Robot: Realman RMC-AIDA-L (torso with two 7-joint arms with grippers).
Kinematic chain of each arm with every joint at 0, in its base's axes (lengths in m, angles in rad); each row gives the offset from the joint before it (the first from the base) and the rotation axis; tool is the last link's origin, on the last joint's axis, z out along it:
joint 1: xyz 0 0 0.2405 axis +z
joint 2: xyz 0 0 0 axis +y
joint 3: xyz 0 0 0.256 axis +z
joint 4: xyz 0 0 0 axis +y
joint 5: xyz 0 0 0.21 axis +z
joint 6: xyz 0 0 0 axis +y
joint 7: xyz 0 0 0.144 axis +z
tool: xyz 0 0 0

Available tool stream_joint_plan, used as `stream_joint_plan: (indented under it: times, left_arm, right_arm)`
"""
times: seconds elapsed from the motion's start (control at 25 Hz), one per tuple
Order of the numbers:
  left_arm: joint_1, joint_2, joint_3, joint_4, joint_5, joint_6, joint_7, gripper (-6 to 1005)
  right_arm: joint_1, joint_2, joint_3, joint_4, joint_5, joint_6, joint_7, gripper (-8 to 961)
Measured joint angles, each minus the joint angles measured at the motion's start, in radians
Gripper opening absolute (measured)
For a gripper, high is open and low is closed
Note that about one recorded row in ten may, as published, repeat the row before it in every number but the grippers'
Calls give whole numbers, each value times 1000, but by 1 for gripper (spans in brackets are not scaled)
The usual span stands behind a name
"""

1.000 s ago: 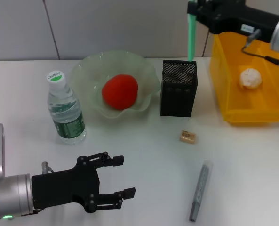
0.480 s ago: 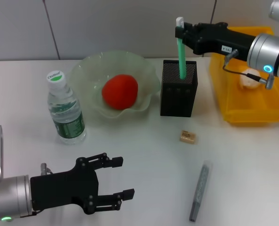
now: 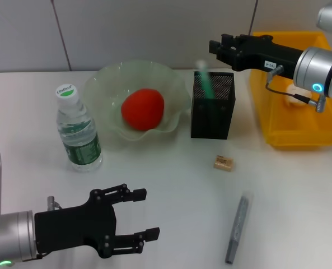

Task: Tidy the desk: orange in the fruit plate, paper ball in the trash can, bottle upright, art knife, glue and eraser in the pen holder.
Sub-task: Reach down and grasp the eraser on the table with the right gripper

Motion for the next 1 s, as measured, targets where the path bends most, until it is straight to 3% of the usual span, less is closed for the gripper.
stream_joint_plan:
  times: [0.08, 0.4, 0.48, 0.6, 0.68, 0.8, 0.92, 1.0]
  left_arm:
    - [1, 0, 0, 0, 0, 2, 0, 805]
    - [2, 2, 0, 0, -1, 8, 0, 805]
    - [2, 2, 0, 0, -1, 8, 0, 805]
    - [3, 2, 0, 0, -1, 18, 0, 805]
    - [3, 2, 0, 0, -1, 22, 0, 805]
    - [4, 2, -2, 0, -1, 26, 0, 806]
    - [4, 2, -3, 0, -1, 30, 0, 806]
    - [4, 2, -3, 0, -1, 31, 0, 806]
  right_arm:
    - [-3, 0, 0, 0, 1, -3, 0, 236]
    - [-21, 0, 15, -12, 50, -50, 7, 584]
    - [-41, -1, 27, -19, 134, -116, -2, 658]
    - [-87, -12, 63, -23, 288, -326, -39, 730]
    - [-118, -31, 76, -27, 330, -495, -47, 747]
    - [-156, -81, 72, -40, 314, -734, -42, 746]
    - [-174, -136, 71, -85, 187, -846, 42, 744]
    - [-174, -160, 79, -160, 35, -882, 146, 743]
